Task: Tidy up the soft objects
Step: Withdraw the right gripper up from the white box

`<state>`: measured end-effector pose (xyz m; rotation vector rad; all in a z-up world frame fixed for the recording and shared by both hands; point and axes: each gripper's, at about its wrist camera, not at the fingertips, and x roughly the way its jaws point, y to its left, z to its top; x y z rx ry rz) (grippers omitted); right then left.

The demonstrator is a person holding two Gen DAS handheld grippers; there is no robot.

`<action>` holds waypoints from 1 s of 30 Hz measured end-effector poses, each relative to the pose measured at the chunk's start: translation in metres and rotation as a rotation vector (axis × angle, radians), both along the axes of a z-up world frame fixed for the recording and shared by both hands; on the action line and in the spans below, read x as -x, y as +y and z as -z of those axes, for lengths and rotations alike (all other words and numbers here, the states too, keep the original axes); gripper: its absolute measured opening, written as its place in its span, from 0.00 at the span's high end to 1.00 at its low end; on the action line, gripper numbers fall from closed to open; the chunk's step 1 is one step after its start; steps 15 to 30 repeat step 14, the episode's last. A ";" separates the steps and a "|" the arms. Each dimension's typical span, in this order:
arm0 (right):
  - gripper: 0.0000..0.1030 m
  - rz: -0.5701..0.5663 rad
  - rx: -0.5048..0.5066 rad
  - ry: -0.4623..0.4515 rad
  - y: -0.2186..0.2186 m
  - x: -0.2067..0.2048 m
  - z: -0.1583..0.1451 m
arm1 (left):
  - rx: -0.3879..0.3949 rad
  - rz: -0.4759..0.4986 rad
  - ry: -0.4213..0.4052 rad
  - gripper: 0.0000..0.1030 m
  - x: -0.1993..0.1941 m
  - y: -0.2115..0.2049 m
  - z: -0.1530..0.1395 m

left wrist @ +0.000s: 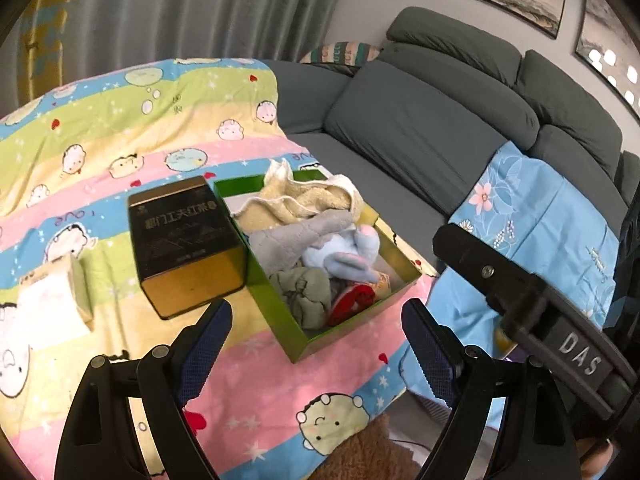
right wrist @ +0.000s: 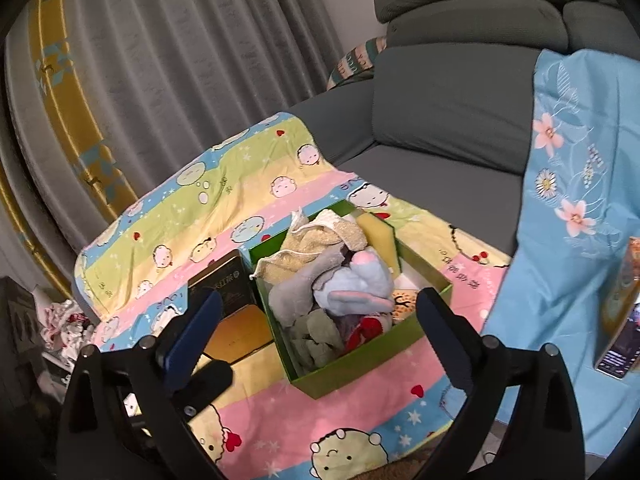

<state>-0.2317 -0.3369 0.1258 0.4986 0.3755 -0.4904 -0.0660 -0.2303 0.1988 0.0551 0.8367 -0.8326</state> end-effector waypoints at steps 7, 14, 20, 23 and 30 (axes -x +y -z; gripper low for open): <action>0.04 0.032 0.016 0.011 0.011 0.006 -0.001 | 0.017 0.019 -0.044 0.15 0.012 0.006 -0.005; 0.04 0.068 0.028 0.020 0.018 0.011 -0.002 | 0.016 0.014 -0.044 0.15 0.014 0.008 -0.005; 0.04 0.068 0.028 0.020 0.018 0.011 -0.002 | 0.016 0.014 -0.044 0.15 0.014 0.008 -0.005; 0.04 0.068 0.028 0.020 0.018 0.011 -0.002 | 0.016 0.014 -0.044 0.15 0.014 0.008 -0.005; 0.04 0.068 0.028 0.020 0.018 0.011 -0.002 | 0.016 0.014 -0.044 0.15 0.014 0.008 -0.005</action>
